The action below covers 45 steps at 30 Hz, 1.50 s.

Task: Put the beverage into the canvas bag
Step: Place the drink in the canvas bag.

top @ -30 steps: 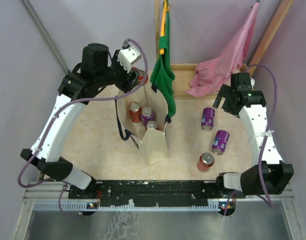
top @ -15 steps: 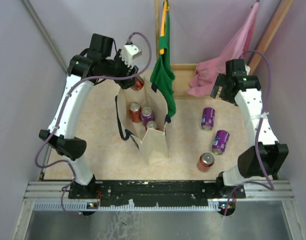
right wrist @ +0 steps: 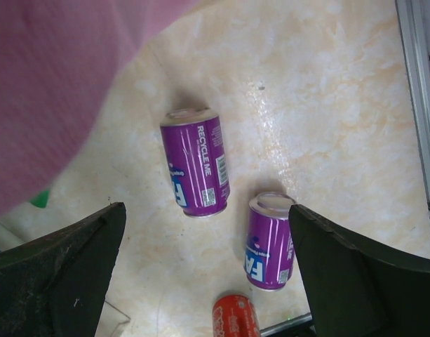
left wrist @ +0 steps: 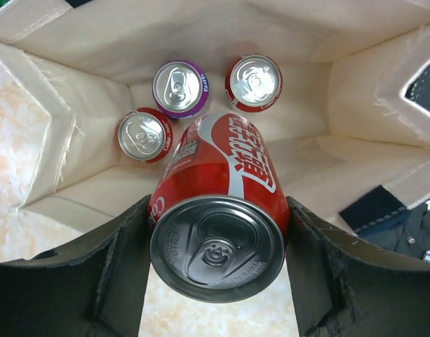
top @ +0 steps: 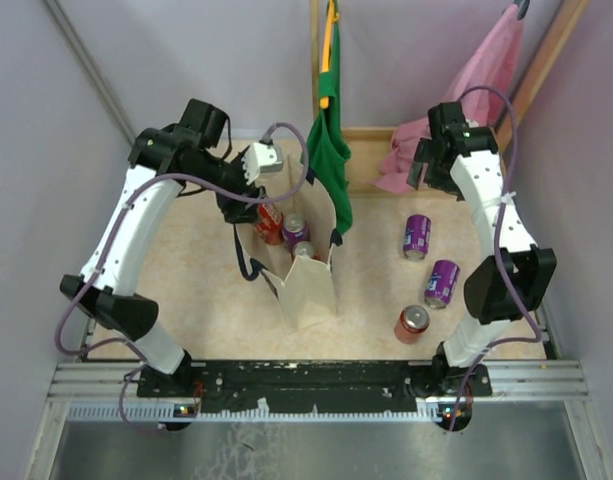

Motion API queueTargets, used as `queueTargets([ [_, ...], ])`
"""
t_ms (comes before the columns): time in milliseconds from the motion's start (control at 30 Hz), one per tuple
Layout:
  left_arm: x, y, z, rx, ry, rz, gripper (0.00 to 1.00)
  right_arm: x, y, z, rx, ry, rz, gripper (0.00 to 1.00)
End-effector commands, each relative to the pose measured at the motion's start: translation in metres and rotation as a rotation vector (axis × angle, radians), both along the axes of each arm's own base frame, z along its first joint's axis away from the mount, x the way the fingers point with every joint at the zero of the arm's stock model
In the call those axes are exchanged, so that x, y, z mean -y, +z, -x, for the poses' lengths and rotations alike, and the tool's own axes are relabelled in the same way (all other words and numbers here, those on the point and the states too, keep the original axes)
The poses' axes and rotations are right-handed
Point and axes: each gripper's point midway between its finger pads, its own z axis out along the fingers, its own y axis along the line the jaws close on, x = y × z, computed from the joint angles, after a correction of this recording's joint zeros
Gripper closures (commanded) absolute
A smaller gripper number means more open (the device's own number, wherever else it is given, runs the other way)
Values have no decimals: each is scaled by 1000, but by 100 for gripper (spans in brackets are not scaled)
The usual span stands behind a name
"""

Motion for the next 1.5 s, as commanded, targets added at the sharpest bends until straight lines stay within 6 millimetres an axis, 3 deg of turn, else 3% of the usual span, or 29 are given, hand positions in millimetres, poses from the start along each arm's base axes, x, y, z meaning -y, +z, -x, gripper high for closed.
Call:
queueTargets([
  [0, 20, -2, -28, 74, -101, 27, 100, -3, 13, -19, 47, 5, 8, 1],
  [133, 31, -22, -46, 32, -132, -18, 100, -3, 10, -16, 52, 7, 6, 1],
  [333, 31, -60, -31, -16, -193, -122, 100, 0, 5, 0, 76, -6, 1, 1],
  [600, 23, -85, -13, -8, -231, -187, 100, 1, -5, 16, 100, -40, -20, 1],
  [900, 19, -119, -25, -32, -212, -266, 100, 1, -6, 14, 118, -38, -23, 1],
  [1067, 24, -128, -33, -26, -197, -274, 100, 0, -7, 13, 112, -32, -24, 1],
  [1467, 29, -151, -26, -66, -186, -318, 100, 0, -13, 14, 96, -20, -20, 1],
])
